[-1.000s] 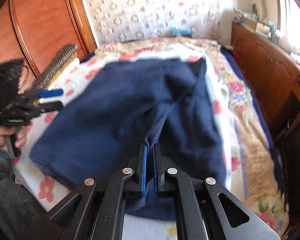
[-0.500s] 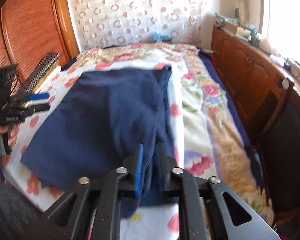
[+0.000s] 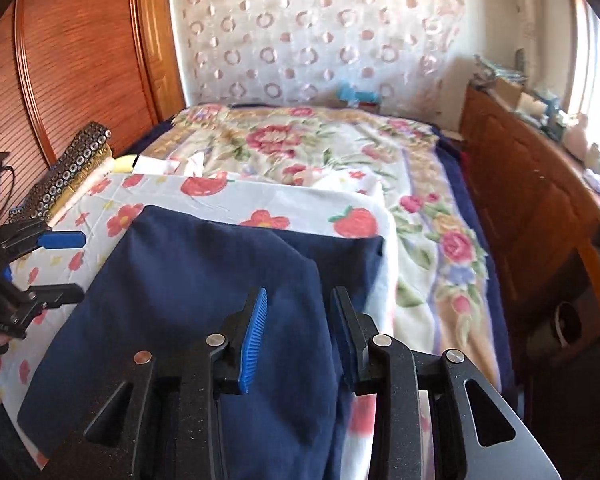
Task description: Fold small clothes
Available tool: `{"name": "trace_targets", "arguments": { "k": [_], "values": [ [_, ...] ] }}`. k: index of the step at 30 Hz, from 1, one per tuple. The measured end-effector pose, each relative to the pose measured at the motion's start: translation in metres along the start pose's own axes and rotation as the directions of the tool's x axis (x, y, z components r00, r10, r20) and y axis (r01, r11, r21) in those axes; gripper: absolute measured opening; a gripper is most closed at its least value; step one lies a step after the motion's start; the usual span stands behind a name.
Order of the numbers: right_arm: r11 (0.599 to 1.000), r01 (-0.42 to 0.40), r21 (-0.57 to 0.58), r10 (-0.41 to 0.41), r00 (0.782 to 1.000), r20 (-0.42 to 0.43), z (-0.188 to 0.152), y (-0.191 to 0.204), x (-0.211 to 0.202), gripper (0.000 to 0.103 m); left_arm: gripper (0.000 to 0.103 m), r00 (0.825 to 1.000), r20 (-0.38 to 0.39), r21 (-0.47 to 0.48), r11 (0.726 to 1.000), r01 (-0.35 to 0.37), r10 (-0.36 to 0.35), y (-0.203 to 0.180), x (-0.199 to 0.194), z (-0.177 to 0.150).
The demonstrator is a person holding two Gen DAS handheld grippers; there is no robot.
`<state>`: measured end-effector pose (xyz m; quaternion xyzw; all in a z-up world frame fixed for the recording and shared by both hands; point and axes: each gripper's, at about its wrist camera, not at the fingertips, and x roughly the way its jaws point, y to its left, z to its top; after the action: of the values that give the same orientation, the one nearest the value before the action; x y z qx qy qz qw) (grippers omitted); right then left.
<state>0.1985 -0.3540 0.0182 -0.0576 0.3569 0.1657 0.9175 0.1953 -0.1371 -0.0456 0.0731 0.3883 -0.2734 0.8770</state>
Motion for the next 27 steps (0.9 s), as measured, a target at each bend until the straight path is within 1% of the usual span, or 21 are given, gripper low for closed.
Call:
{"name": "trace_targets", "arguments": {
  "k": [4,5,8,11,13,14,15,16,19,23,25,27],
  "values": [
    [1.0,-0.021,0.006,0.022,0.999,-0.044,0.006,-0.011,0.022,0.035,0.075,1.0,-0.014,-0.009,1.0,0.009,-0.009,0.007,0.008,0.004],
    [0.999,-0.03,0.014,0.031,0.998,-0.054,0.008,-0.017,0.025,0.037,0.075,1.0,-0.017,-0.01,1.0,0.01,-0.01,0.006,0.01,0.004],
    [0.998,-0.055,0.039,0.058,0.995,-0.083,0.013,-0.021,0.033,0.04,0.075,0.999,-0.026,-0.009,1.0,0.018,-0.019,0.008,0.016,0.005],
    [0.993,-0.095,0.07,0.103,0.988,-0.116,0.023,-0.02,0.041,0.04,0.075,0.999,-0.029,-0.011,1.0,0.025,-0.025,0.01,0.019,0.007],
    [0.992,-0.104,0.078,0.113,0.985,-0.128,0.025,-0.019,0.045,0.04,0.075,0.999,-0.026,-0.014,1.0,0.028,-0.028,0.011,0.019,0.009],
    [0.99,-0.116,0.079,0.126,0.984,-0.125,0.026,-0.02,0.046,0.036,0.075,0.999,-0.022,-0.013,1.0,0.027,-0.027,0.012,0.018,0.01],
    [0.989,-0.126,0.074,0.134,0.984,-0.117,0.027,-0.018,0.044,0.012,0.075,1.0,-0.018,-0.014,1.0,0.023,-0.023,0.013,0.018,0.011],
    [0.99,-0.127,0.064,0.133,0.986,-0.105,0.027,-0.017,0.042,0.007,0.075,1.0,-0.009,-0.02,1.0,0.018,-0.018,0.015,0.016,0.013],
    [0.992,-0.125,0.029,0.126,0.991,-0.043,0.031,-0.004,0.029,0.007,0.075,1.0,0.018,-0.038,0.999,0.008,-0.007,0.022,0.007,0.014],
    [0.988,-0.152,-0.02,0.153,0.988,0.017,0.029,0.028,0.007,0.007,0.075,0.999,0.047,-0.065,0.998,-0.006,0.009,0.033,-0.004,0.014],
    [0.983,-0.184,-0.027,0.185,0.983,0.02,0.023,0.044,0.004,0.007,0.075,0.998,0.058,-0.074,0.997,-0.014,0.018,0.039,-0.008,0.012],
    [0.974,-0.223,-0.04,0.223,0.975,0.005,0.014,0.061,0.003,0.007,0.075,0.998,0.065,-0.082,0.996,-0.02,0.025,0.042,-0.011,0.011]
  ]
}}
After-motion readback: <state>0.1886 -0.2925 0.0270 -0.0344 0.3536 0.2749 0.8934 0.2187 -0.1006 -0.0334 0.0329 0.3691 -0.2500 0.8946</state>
